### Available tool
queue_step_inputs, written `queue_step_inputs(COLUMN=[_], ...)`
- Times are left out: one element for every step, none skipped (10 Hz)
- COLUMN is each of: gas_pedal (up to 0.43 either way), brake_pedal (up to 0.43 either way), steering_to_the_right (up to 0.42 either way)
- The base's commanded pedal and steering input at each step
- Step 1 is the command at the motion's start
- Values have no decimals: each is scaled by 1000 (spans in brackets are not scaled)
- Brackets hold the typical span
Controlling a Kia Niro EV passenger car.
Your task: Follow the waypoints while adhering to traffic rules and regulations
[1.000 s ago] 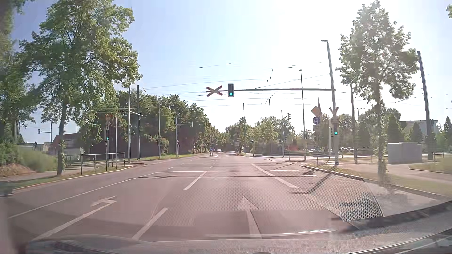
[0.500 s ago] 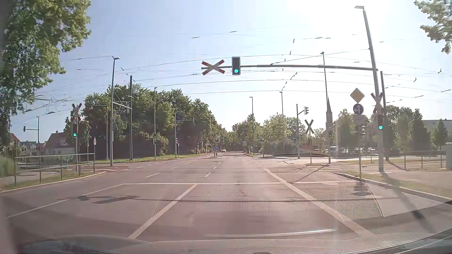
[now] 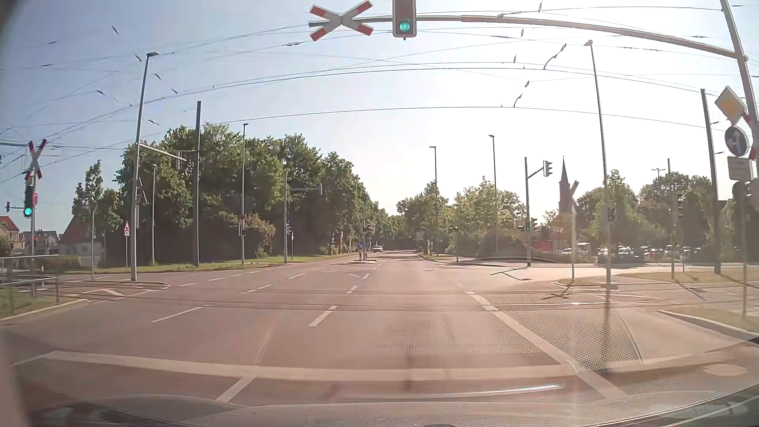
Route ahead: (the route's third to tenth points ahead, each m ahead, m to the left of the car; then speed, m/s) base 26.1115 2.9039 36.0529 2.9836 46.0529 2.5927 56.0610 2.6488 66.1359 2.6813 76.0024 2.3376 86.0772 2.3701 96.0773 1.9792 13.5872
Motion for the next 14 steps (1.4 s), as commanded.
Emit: queue_step_inputs(gas_pedal=[138,157,169,169,169,177,177,189,220,209,209,209,220,220], brake_pedal=[6,12,12,12,12,12,12,12,6,6,12,12,12,12], steering_to_the_right=[0,0,0,0,0,0,0,0,0,0,2,1,1,1])
